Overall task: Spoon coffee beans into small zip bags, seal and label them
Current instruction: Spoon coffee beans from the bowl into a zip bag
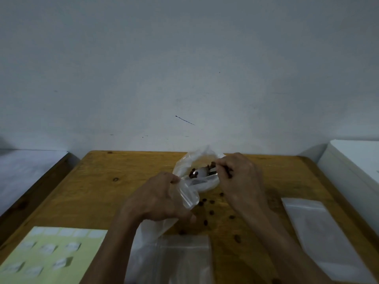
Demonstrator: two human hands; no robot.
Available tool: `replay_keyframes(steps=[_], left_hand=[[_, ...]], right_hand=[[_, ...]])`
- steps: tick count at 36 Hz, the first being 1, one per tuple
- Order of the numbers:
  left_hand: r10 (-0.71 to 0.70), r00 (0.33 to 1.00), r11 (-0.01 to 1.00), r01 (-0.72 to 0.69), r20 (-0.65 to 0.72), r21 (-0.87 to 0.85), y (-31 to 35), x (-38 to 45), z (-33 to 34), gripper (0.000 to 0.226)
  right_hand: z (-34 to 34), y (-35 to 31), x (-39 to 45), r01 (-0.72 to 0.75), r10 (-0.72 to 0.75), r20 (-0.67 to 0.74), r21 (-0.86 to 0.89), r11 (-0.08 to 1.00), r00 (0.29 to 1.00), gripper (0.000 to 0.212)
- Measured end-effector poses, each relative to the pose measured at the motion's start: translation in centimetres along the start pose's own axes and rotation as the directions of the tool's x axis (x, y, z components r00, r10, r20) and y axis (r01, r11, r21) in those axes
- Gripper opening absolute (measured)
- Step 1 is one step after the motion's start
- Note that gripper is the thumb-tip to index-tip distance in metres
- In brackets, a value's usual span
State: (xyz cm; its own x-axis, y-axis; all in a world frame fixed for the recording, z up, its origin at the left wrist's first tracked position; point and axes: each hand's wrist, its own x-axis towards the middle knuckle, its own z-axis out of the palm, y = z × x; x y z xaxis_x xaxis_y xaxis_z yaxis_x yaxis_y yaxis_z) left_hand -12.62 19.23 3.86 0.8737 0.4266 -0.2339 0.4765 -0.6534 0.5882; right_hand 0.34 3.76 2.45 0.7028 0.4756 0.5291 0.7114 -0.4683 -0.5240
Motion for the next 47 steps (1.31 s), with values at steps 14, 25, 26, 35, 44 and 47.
replay_keyframes(steps=[14, 25, 26, 35, 44, 47], left_hand=[[-0.033, 0.999, 0.998, 0.031, 0.029, 0.060, 0.7, -0.8, 0.1, 0.111], [-0.015, 0.999, 0.994, 0.011, 0.038, 0.107, 0.9, -1.1, 0.4, 0.112], [-0.009, 0.999, 0.993, 0.004, 0.038, 0.115, 0.9, -1.2, 0.4, 0.112], [0.025, 0.999, 0.990, -0.028, 0.025, 0.138, 1.0, -1.2, 0.5, 0.111], [0.053, 0.998, 0.991, -0.050, -0.022, 0.122, 0.5, -0.8, 1.0, 0.107], [0.061, 0.997, 0.992, -0.057, -0.039, 0.116, 0.5, -0.8, 1.1, 0.109]], right_hand=[[-0.4, 0.8, -1.2, -0.143, 0.188, -0.119, 0.313, 0.939, 0.975, 0.021], [-0.6, 2.4, -3.4, 0.401, -0.417, -0.285, -0.114, 0.909, 0.863, 0.015], [-0.3, 2.5, -3.6, 0.405, -0.428, -0.268, -0.139, 0.904, 0.863, 0.015], [0.8, 2.6, -4.6, 0.027, 0.017, -0.283, 0.151, 0.988, 0.959, 0.019], [2.6, 3.9, -4.3, -0.502, 0.699, -0.030, 0.674, 0.542, 0.715, 0.012], [2.5, 3.8, -4.0, -0.501, 0.753, 0.023, 0.759, 0.415, 0.658, 0.013]])
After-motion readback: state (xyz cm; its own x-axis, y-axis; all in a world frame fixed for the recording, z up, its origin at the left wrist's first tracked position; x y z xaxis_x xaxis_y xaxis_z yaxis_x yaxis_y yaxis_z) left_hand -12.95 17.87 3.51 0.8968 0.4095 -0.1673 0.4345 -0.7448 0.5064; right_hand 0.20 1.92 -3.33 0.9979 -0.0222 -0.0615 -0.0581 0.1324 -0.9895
